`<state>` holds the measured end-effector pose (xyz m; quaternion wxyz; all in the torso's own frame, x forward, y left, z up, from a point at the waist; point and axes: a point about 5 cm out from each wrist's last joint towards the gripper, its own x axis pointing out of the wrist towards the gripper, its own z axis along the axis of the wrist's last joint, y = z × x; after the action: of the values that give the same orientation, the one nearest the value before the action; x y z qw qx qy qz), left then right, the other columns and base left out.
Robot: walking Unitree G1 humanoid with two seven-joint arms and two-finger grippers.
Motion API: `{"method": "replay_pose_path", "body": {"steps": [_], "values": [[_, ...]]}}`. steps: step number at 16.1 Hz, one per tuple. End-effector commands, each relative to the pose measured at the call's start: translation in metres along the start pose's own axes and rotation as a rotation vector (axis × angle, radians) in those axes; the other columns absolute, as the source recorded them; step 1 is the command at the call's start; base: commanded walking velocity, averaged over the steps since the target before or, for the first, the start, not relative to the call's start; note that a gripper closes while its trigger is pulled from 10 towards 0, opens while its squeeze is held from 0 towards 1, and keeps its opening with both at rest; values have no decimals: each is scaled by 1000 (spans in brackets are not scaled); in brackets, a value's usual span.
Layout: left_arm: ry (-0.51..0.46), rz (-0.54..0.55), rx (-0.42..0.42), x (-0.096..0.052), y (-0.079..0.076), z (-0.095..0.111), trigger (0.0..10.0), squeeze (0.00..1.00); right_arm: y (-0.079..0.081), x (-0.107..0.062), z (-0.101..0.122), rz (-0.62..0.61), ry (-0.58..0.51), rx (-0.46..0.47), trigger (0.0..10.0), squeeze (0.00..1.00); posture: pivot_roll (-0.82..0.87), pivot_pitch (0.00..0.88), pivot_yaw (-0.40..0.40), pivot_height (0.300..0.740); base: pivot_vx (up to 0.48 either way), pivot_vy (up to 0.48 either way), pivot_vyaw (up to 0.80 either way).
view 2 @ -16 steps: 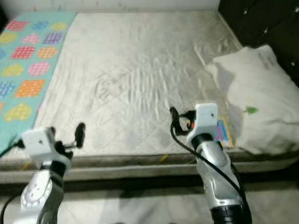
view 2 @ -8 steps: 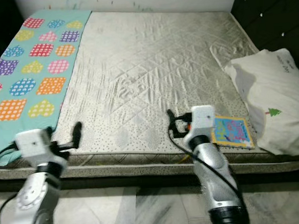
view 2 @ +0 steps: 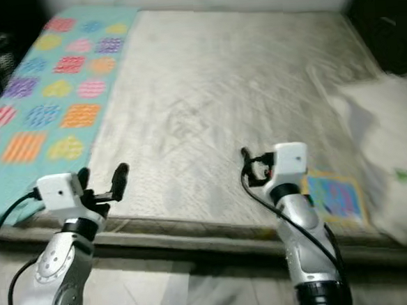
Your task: Clean up the room
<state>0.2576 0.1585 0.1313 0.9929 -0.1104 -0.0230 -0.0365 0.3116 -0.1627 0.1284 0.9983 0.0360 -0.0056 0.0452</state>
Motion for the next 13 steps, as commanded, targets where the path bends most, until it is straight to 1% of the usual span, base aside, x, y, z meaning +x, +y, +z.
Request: {"method": "replay_pose_path", "body": {"steps": [1,2,3,5,8,10,13], "values": [[-1,8,-3,-1,2,1,10000,0,3,-3,-3,12,8,-1,10000,0,60,156,-25,737,382,0,0],[1,13,-4,-1,2,1,10000,0,3,-2,-3,12,8,-1,10000,0,60,156,-25,737,356,0,0],[9,25,-7,0,3,0,10000,0,3,-3,-4,10,9,-2,10000,0,61,156,-25,737,0,0,0],[13,41,23,2,2,-2,10000,0,1,-3,-4,7,10,-5,10000,0,63,156,-24,737,0,0,0],[23,47,6,1,4,-3,10000,0,0,-2,-4,3,9,-6,10000,0,63,156,-24,737,0,0,0],[25,46,-1,-1,5,-4,10000,0,0,-2,-5,3,11,-7,10000,0,66,148,-26,737,0,0,-731],[27,45,-1,0,5,-4,10000,0,0,-1,-5,4,9,-7,10000,0,67,146,-26,737,0,293,-681]]}}
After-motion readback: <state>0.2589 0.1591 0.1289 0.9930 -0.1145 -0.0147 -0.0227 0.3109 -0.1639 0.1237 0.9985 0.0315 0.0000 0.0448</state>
